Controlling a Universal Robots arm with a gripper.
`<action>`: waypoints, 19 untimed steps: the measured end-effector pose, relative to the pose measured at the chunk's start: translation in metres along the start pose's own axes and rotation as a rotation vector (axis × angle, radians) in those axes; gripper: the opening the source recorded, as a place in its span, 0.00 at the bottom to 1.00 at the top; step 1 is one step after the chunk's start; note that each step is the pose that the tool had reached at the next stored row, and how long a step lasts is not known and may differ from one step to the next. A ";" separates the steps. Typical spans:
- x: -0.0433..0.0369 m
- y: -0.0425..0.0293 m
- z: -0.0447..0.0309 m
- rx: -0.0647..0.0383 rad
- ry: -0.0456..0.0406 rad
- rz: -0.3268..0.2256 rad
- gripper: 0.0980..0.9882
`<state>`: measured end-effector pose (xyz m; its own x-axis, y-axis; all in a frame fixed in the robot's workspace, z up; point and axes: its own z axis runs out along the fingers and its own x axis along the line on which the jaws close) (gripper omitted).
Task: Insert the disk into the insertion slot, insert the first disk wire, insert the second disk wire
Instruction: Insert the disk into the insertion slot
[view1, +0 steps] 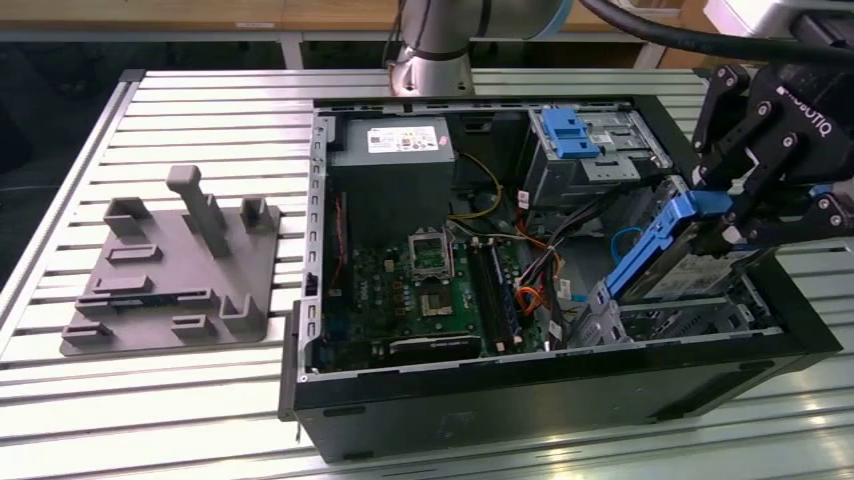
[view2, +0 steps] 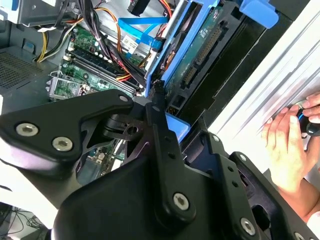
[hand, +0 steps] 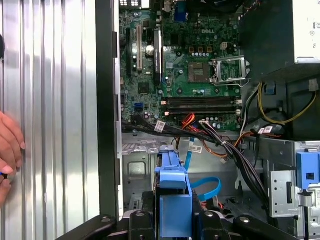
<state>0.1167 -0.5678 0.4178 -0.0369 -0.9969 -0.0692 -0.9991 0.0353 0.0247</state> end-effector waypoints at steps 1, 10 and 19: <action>0.0001 -0.0002 0.0015 0.000 -0.0001 0.000 0.30; 0.0012 -0.0026 0.0175 0.000 -0.0008 0.001 0.30; 0.0013 -0.0032 0.0193 0.000 -0.0008 0.002 0.45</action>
<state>0.1194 -0.5679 0.3984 -0.0385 -0.9968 -0.0699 -0.9990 0.0369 0.0247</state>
